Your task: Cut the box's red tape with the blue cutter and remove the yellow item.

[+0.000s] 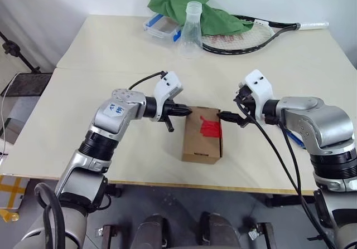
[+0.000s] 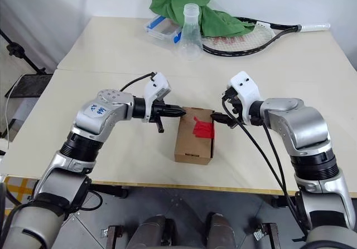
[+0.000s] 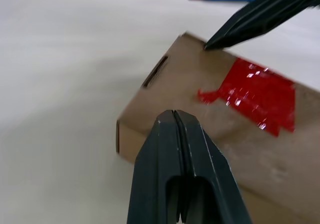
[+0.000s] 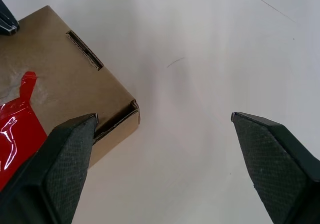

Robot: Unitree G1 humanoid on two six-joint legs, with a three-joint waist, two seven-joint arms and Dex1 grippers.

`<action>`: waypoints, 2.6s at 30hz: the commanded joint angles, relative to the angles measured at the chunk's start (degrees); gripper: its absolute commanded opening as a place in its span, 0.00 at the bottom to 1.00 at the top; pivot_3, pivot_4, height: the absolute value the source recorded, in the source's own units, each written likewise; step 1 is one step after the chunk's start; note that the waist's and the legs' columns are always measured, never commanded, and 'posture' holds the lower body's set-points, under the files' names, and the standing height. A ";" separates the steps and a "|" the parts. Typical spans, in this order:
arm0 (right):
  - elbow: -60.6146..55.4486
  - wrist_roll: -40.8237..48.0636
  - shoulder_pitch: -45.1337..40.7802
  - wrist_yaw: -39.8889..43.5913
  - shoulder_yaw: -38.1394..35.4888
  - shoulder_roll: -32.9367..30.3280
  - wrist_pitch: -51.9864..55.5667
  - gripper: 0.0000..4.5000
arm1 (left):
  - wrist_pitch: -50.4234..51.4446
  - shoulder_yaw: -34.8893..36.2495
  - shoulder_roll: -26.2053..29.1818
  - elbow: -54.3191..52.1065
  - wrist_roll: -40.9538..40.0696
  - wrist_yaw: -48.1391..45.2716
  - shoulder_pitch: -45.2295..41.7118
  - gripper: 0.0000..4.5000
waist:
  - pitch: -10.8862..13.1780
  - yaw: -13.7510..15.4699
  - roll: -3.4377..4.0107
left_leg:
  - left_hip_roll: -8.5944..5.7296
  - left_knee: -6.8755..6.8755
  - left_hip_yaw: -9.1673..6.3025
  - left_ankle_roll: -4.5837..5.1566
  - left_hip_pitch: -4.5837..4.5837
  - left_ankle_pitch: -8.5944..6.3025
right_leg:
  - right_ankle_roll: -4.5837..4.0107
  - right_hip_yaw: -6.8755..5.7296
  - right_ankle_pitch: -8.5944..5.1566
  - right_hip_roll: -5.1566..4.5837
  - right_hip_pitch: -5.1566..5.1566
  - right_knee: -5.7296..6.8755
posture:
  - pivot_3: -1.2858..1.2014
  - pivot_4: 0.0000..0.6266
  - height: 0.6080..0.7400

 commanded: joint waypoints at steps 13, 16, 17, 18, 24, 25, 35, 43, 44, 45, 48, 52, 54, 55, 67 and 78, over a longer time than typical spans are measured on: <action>0.07 -3.54 0.51 1.74 3.41 -4.15 -2.07 0.99 | -7.44 -8.79 -0.14 3.53 8.61 -4.80 -1.25 0.00 | -0.02 0.20 -0.01 | -0.02 0.03 -0.02 0.00 0.06 0.00 | 0.00 0.00 0.00 -0.01 0.07 0.03 | 0.52 0.24 1.00; -0.19 -4.49 0.80 3.22 5.01 -6.84 -2.95 0.99 | -8.56 -9.01 -0.66 5.08 9.27 -5.23 -1.78 0.00 | -0.05 0.31 -0.05 | -0.02 0.07 -0.06 0.01 0.09 0.00 | 0.00 -0.02 0.00 -0.03 0.15 0.02 | 0.52 0.24 1.00; -0.12 -4.58 0.83 3.44 5.25 -7.17 -3.14 0.99 | -8.80 -8.95 -0.73 5.35 9.39 -5.31 -1.86 0.00 | -0.06 0.26 -0.06 | 0.00 0.08 -0.07 0.02 0.09 0.01 | 0.00 -0.01 0.00 -0.05 0.16 0.02 | 0.52 0.24 1.00; -0.02 -4.78 1.00 3.87 5.63 -7.61 -3.46 0.99 | -8.90 -8.89 -0.83 5.58 9.46 -5.36 -1.88 0.00 | -0.07 0.24 -0.07 | 0.00 0.08 -0.06 0.03 0.10 0.01 | 0.00 0.00 0.00 -0.06 0.17 0.03 | 0.52 0.24 1.00; 0.44 -5.64 1.70 6.42 7.20 -8.57 -4.78 0.99 | -8.91 -8.78 -0.99 5.72 9.91 -5.62 -1.40 0.00 | -0.07 0.16 -0.07 | 0.03 0.09 -0.05 0.04 0.13 0.02 | 0.00 0.00 0.00 -0.06 0.18 0.04 | 0.52 0.24 1.00; 1.00 -6.08 1.94 6.81 7.79 -8.65 -5.34 0.99 | -8.66 -8.73 -1.00 5.48 9.86 -5.64 -1.24 0.00 | -0.07 0.15 -0.07 | 0.08 0.09 -0.05 0.04 0.13 0.02 | 0.00 0.01 0.00 -0.06 0.18 0.05 | 0.52 0.24 1.00; 5.74 -12.00 5.24 11.18 11.91 -12.52 -11.69 0.99 | -6.64 -7.80 -0.58 3.78 9.95 -4.67 -0.08 0.00 | -0.11 0.09 -0.08 | 0.30 0.10 -0.02 0.04 0.17 0.02 | 0.00 0.00 0.00 -0.02 0.21 0.05 | 0.52 0.24 1.00; 10.42 5.06 0.72 12.34 -8.76 -3.46 12.20 0.99 | -6.04 -7.59 -0.43 2.90 9.74 -4.38 0.50 0.00 | -0.11 0.07 -0.08 | 0.33 0.11 -0.01 0.04 0.17 0.02 | 0.00 0.01 0.00 0.00 0.19 0.08 | 0.52 0.24 1.00; 11.74 6.67 -0.09 12.32 -10.39 -2.46 15.37 0.99 | -6.08 -7.58 -0.47 2.93 9.75 -4.38 0.52 0.00 | -0.11 0.05 -0.07 | 0.32 0.13 0.01 0.05 0.17 0.03 | 0.00 0.03 0.00 -0.01 0.19 0.12 | 0.52 0.24 1.00; 12.91 7.65 -0.58 12.24 -11.34 -1.67 16.86 0.99 | -6.11 -7.59 -0.53 2.92 9.73 -4.43 0.51 0.00 | -0.11 0.04 -0.08 | 0.33 0.14 0.00 0.05 0.18 0.03 | 0.00 0.03 0.00 -0.01 0.18 0.15 | 0.52 0.24 1.00; 20.34 9.76 -2.48 12.78 -13.00 1.11 19.18 0.99 | -6.16 -7.73 -0.85 2.90 9.74 -4.51 0.24 0.00 | -0.12 0.05 -0.08 | 0.33 0.13 0.00 0.05 0.18 0.03 | -0.01 0.03 0.00 -0.01 0.19 0.15 | 0.52 0.24 1.00; 27.29 9.85 -4.01 12.64 -11.79 2.45 18.40 0.99 | -6.28 -7.70 -0.74 2.91 9.86 -4.60 -0.01 0.00 | -0.12 0.03 -0.07 | 0.30 0.12 0.01 0.05 0.18 0.03 | -0.01 0.04 0.00 -0.01 0.17 0.16 | 0.52 0.24 1.00; 28.82 9.53 -3.91 13.11 -9.97 1.97 17.66 0.99 | -6.09 -7.57 -0.55 2.43 9.82 -4.62 0.03 0.00 | -0.12 -0.06 -0.07 | 0.30 0.12 0.04 0.05 0.18 0.03 | 0.00 0.06 0.00 -0.01 0.16 0.17 | 0.52 0.24 1.00; 29.63 9.54 -3.95 13.44 -9.37 1.85 17.47 0.99 | -6.01 -7.45 -0.46 2.24 9.80 -4.64 0.07 0.00 | -0.12 -0.06 -0.07 | 0.31 0.13 0.03 0.04 0.20 0.03 | 0.00 0.06 0.00 -0.01 0.16 0.19 | 0.52 0.24 1.00; 46.38 6.78 -10.78 16.30 -5.05 7.82 10.63 0.85 | -5.04 -7.62 0.22 -0.56 9.77 -5.09 1.86 0.00 | -0.26 -1.54 -0.19 | 0.34 0.13 0.09 0.00 0.32 0.06 | -0.01 0.14 0.00 -0.01 0.18 0.34 | 0.52 0.24 1.00; 44.18 7.81 -12.13 11.58 -10.46 7.74 16.64 0.04 | -4.14 -7.14 1.45 -3.10 9.59 -4.80 3.47 0.00 | -0.26 -1.56 -0.17 | 0.36 0.08 0.10 -0.04 0.30 0.08 | -0.05 0.19 -0.03 -0.01 0.10 0.39 | 0.52 0.24 1.00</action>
